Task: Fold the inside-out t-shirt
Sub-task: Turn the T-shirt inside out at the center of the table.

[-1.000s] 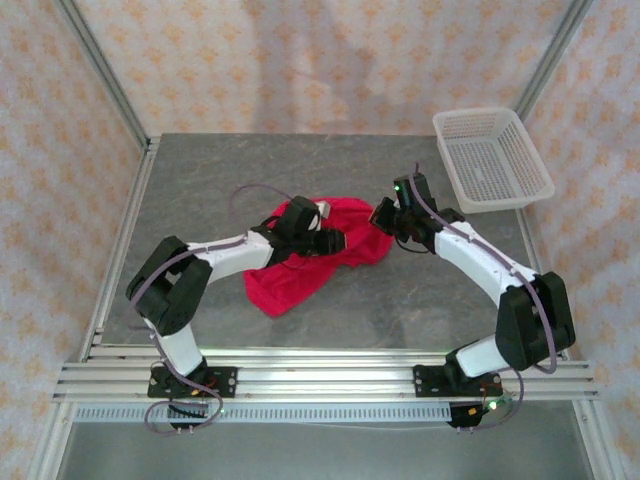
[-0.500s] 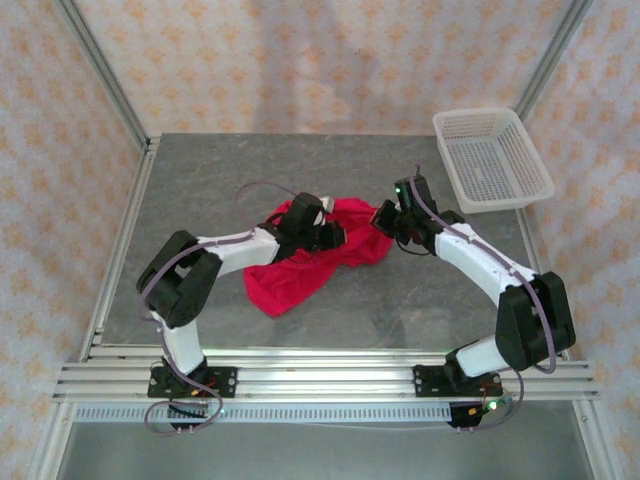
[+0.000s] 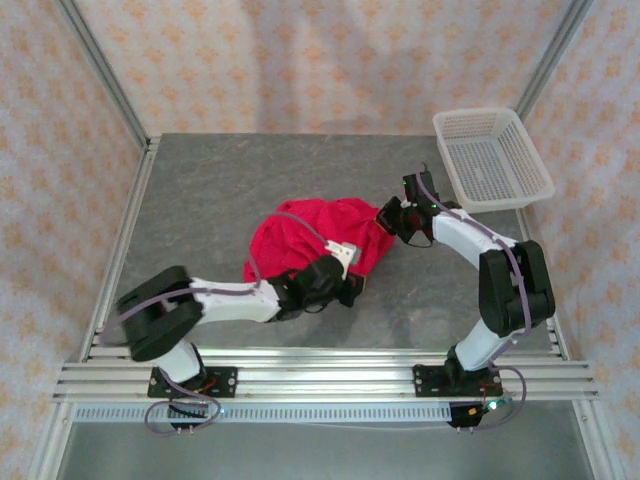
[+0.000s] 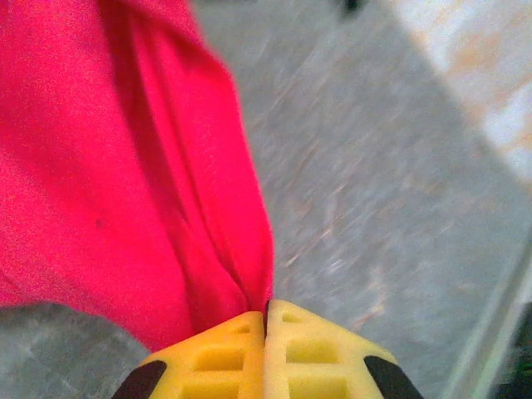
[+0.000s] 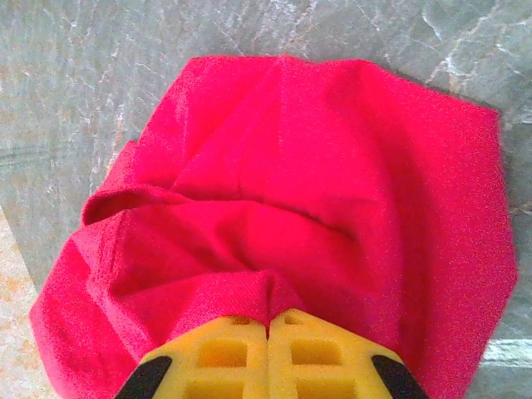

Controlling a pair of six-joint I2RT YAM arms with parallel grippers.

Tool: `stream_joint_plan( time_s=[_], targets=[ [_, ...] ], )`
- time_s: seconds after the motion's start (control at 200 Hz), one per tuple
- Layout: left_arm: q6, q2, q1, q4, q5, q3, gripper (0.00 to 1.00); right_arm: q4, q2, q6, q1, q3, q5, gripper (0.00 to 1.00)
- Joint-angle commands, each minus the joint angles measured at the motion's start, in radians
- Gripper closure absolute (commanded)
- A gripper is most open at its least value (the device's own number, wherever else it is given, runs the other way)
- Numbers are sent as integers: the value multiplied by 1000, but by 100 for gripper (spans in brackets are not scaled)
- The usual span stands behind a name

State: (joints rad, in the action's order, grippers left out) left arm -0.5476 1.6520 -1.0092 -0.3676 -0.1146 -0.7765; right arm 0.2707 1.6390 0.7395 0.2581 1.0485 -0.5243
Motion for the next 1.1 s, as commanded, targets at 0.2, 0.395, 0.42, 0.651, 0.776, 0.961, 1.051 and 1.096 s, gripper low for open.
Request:
stream_joint_plan(
  time_s=[0.2,0.395,0.42,0.651,0.776,0.961,1.051,1.096],
  targets=[
    [76,-19,-40,51,107,-38,66,293,-180,-133,-6,-19,311,53],
    [82,-156,44,241,98,-92,76,323,-259,-166,134,-16,392,66],
    [73,-170,66,249,86,-90,78,322,-257,-169,160,-19,392,68],
    [-18,-175,283,402,-17,-121,79,286,-173,-194,308,-40,426,67],
    [-43,-133,369,430,-68,-139,79,261,-128,-197,330,-38,432,67],
    [-101,-112,478,406,-126,-111,78,237,-66,-200,332,-42,434,73],
    [-113,-116,511,401,-152,-101,78,221,-49,-203,332,-51,432,75],
    [-117,-122,525,412,-158,-97,78,216,-40,-206,332,-53,435,76]
  ],
)
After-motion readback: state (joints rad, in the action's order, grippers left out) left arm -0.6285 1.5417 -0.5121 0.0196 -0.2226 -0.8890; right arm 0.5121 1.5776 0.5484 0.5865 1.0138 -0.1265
